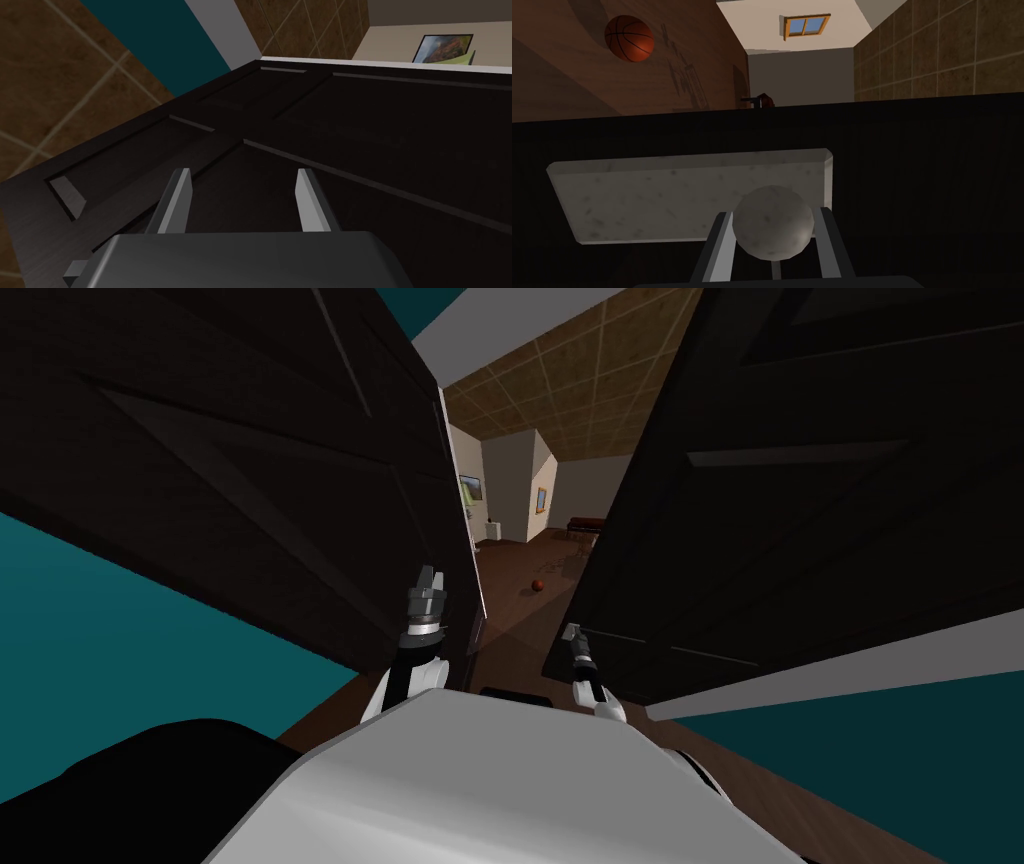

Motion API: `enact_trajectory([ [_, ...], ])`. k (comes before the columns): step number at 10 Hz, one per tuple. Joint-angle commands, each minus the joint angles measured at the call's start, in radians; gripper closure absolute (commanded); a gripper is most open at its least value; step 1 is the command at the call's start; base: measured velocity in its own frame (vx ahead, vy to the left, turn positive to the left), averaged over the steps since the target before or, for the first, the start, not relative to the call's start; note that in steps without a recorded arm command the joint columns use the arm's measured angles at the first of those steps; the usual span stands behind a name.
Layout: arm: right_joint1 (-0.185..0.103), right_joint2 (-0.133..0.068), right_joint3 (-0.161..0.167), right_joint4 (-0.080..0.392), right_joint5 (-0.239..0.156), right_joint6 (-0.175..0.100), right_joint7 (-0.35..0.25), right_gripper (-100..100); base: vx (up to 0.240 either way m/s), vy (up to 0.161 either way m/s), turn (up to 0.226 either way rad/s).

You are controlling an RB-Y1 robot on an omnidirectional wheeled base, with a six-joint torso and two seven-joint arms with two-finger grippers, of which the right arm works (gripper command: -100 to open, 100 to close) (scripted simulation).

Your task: Pull the door open

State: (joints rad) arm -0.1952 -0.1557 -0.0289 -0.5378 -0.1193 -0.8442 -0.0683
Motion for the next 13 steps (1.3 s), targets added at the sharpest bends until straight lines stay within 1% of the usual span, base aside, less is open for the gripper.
enact_trajectory([
  [1, 0.01, -0.023, 0.006, 0.015, 0.002, -0.012, -0.029, 100, -0.161, -0.017, 0.142],
  [2, 0.019, -0.045, 0.013, 0.019, 0.003, -0.023, -0.055, 100, -0.15, -0.002, 0.188],
  [3, 0.024, -0.057, 0.016, 0.021, 0.004, -0.029, -0.068, 100, -0.138, -0.004, 0.162],
  [4, 0.033, -0.08, 0.023, 0.024, 0.006, -0.04, -0.094, 100, -0.139, 0.002, 0.202],
  [5, 0.038, -0.091, 0.026, 0.026, 0.007, -0.046, -0.107, 100, -0.123, 0.022, 0.131],
  [6, 0.038, -0.091, 0.026, 0.026, 0.007, -0.046, -0.107, 100, -0.065, 0.014, 0.017],
  [7, 0.05, -0.121, 0.035, 0.031, 0.009, -0.061, -0.142, 100, -0.103, 0.037, 0.153],
  [9, 0.05, -0.121, 0.035, 0.031, 0.009, -0.061, -0.142, 100, -0.074, 0.023, 0.043],
  [10, 0.06, -0.145, 0.042, 0.035, 0.011, -0.072, -0.169, 100, -0.073, 0.038, 0.116],
  [11, 0.066, -0.158, 0.046, 0.038, 0.012, -0.079, -0.184, 100, -0.123, 0.069, 0.106],
  [12, 0.074, -0.151, 0.042, 0.011, 0.011, -0.063, -0.17, 100, -0.057, 0.027, -0.007],
  [13, 0.087, -0.165, 0.058, 0.007, 0.02, -0.074, -0.192, 100, -0.156, -0.013, 0.099],
])
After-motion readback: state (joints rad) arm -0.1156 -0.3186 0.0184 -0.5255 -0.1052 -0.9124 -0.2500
